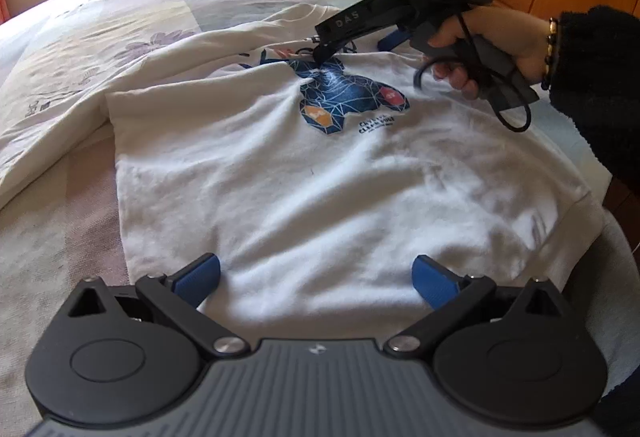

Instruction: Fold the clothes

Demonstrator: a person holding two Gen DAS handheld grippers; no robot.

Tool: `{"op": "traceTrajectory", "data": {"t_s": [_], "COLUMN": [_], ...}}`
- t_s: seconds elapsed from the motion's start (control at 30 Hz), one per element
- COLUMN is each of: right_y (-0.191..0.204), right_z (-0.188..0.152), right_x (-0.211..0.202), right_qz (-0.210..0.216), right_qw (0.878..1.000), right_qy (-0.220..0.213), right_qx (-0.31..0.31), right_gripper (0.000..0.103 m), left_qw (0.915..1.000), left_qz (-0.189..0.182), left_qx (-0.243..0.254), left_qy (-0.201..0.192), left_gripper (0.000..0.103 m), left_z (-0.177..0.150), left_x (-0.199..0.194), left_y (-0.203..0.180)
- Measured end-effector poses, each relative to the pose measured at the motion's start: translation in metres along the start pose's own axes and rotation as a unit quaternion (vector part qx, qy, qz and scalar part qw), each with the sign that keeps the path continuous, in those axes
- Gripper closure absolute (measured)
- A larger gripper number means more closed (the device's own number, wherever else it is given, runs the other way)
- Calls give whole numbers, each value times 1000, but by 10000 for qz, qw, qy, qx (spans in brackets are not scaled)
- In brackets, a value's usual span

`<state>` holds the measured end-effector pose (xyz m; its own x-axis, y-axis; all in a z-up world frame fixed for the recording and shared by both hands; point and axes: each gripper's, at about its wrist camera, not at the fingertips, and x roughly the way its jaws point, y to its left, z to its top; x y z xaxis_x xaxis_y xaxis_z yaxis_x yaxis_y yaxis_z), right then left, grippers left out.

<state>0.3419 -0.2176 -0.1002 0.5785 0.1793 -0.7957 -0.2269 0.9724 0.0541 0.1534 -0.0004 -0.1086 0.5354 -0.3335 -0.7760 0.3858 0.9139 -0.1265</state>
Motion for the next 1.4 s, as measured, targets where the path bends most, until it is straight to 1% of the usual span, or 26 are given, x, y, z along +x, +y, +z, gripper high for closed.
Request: {"op": "traceTrajectory", "data": {"t_s": [0.1, 0.17, 0.27, 0.3, 0.37, 0.43, 0.47, 0.5, 0.57, 0.6, 0.63, 0.67, 0.7, 0.73, 0.8, 0.83, 0.9, 1.03, 1.13, 1.17, 1.2, 1.27, 1.33, 1.37, 1.4], "right_y": [-8, -17, -29, -30, -33, -33, -32, -32, -30, -29, -27, -25, -23, -21, -19, -19, -17, -6, 2, 3, 4, 1, -7, -13, -20], "right_z": [-3, -12, -36, -44, -60, -75, -82, -90, -105, -112, -120, -125, -130, -134, -140, -142, -147, -152, -149, -147, -144, -139, -133, -130, -126], "right_x": [-18, -41, -72, -78, -87, -93, -96, -99, -107, -112, -117, -120, -123, -125, -126, -127, -133, -138, -135, -134, -133, -132, -132, -131, -128], "right_qz": [216, 333, 389, 409, 411, 400, 401, 415, 531, 613, 693, 734, 739, 707, 658, 659, 704, 986, 1243, 1326, 1359, 1265, 977, 920, 989], "right_qw": [9998, 9992, 9988, 9987, 9989, 9990, 9989, 9987, 9973, 9962, 9950, 9943, 9939, 9936, 9925, 9915, 9896, 9880, 9866, 9860, 9860, 9872, 9892, 9886, 9864], "right_qy": [-17, -212, -290, -279, -220, -176, -155, -141, -108, -116, -137, -168, -197, -238, -266, -277, -353, -494, -496, -477, -470, -493, -559, -582, -585], "right_qx": [-42, 21, 93, 87, 62, 132, 177, 259, 498, 605, 701, 762, 799, 851, 1000, 1084, 1200, 1077, 930, 886, 850, 834, 940, 1037, 1177], "right_gripper": [0, 0, 0, 0, 0, 0, 0, 0, 0, 0, 0, 0, 0, 0, 0, 0, 0, 0, 0, 0, 0, 0, 0, 0, 0], "left_qw": [9998, 9995, 9991, 9988, 9981, 9961, 9934, 9906, 9901, 9907, 9931, 9938, 9922, 9897, 9812, 9780, 9798, 9818, 9829, 9831, 9824, 9761, 9693, 9691, 9688], "left_qz": [-61, -93, 27, 13, -185, -647, -958, -1143, -1017, -890, -601, -318, -179, -124, -354, -421, -394, -579, -718, -764, -767, -599, -471, -510, -549], "left_qx": [-199, -215, -75, -35, -123, -433, -601, -748, -960, -1022, -1002, -1043, -1186, -1361, -1843, -1983, -1875, -1753, -1661, -1631, -1672, -2046, -2356, -2358, -2360], "left_qy": [-64, -225, -426, -494, -569, -414, -188, -11, 141, 123, -71, -226, -349, -436, -457, -485, -579, -449, -351, -318, -315, -427, -519, -519, -520], "left_gripper": [2, 2, 2, 2, 2, 2, 2, 2, 2, 3, 3, 3, 3, 3, 3, 3, 3, 2, 2, 3, 7, 7, 7, 7, 6], "left_z": [4, 13, 44, 56, 79, 99, 105, 110, 111, 111, 111, 111, 112, 112, 112, 111, 105, 72, 48, 39, 33, 28, 25, 24, 24], "left_x": [-8, -14, -15, -11, 4, 28, 43, 56, 72, 77, 76, 76, 77, 77, 68, 62, 45, 34, 25, 22, 19, 11, 4, 4, 5], "left_y": [10, 19, 30, 34, 42, 53, 58, 62, 70, 75, 80, 88, 98, 106, 116, 117, 107, 80, 60, 54, 51, 60, 67, 67, 67]}}
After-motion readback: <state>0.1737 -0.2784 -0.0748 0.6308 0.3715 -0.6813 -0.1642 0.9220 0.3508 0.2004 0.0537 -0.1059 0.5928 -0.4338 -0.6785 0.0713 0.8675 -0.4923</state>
